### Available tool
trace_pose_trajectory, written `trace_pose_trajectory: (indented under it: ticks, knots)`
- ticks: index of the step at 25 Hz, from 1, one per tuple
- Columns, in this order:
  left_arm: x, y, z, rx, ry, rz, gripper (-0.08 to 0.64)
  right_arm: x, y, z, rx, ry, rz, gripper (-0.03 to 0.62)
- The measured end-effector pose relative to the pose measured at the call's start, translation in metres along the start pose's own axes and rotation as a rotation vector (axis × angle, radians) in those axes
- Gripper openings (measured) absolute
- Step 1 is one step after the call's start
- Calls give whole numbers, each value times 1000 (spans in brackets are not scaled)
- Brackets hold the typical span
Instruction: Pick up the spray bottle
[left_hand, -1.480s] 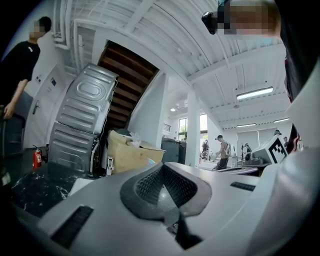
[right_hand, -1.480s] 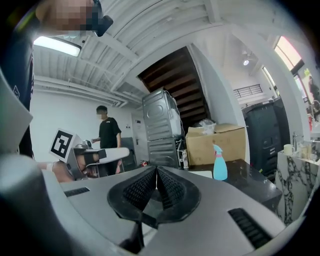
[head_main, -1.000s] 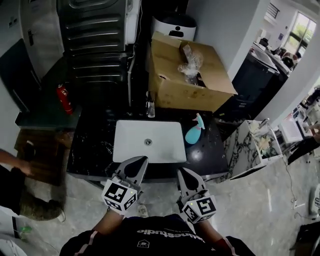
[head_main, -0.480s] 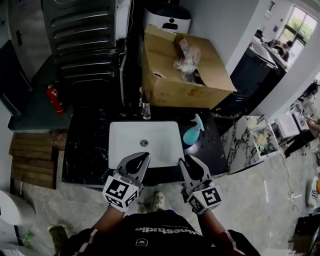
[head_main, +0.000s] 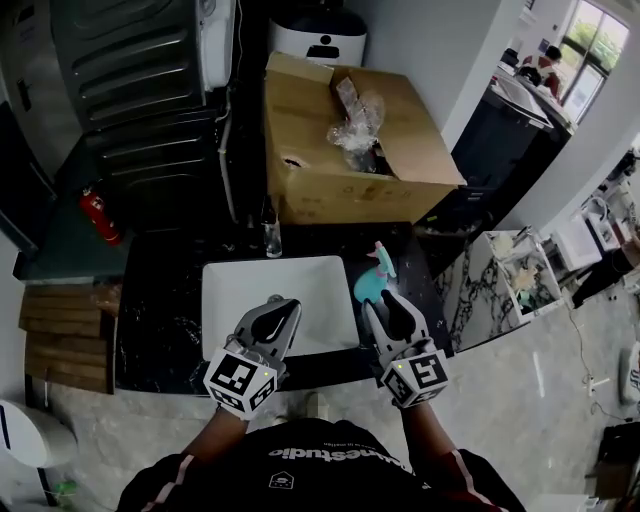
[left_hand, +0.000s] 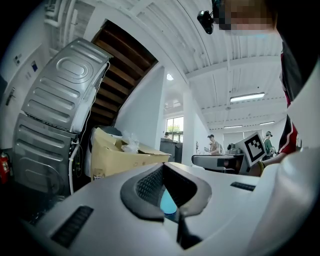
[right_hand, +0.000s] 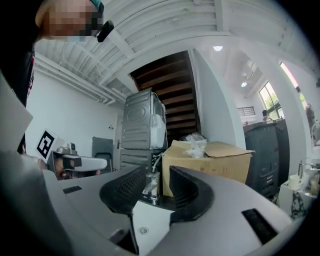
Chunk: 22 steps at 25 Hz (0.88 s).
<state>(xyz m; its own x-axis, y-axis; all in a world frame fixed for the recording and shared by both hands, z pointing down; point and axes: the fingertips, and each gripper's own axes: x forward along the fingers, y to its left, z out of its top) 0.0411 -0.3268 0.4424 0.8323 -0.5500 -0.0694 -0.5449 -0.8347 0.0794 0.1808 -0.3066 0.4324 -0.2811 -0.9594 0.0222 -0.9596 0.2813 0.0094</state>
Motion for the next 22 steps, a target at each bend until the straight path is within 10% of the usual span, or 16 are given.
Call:
trace_pose_trajectory:
  ticks: [22]
  knots:
    - [113, 52, -36, -33, 96, 77, 15, 114, -151, -97, 25, 144, -27, 170]
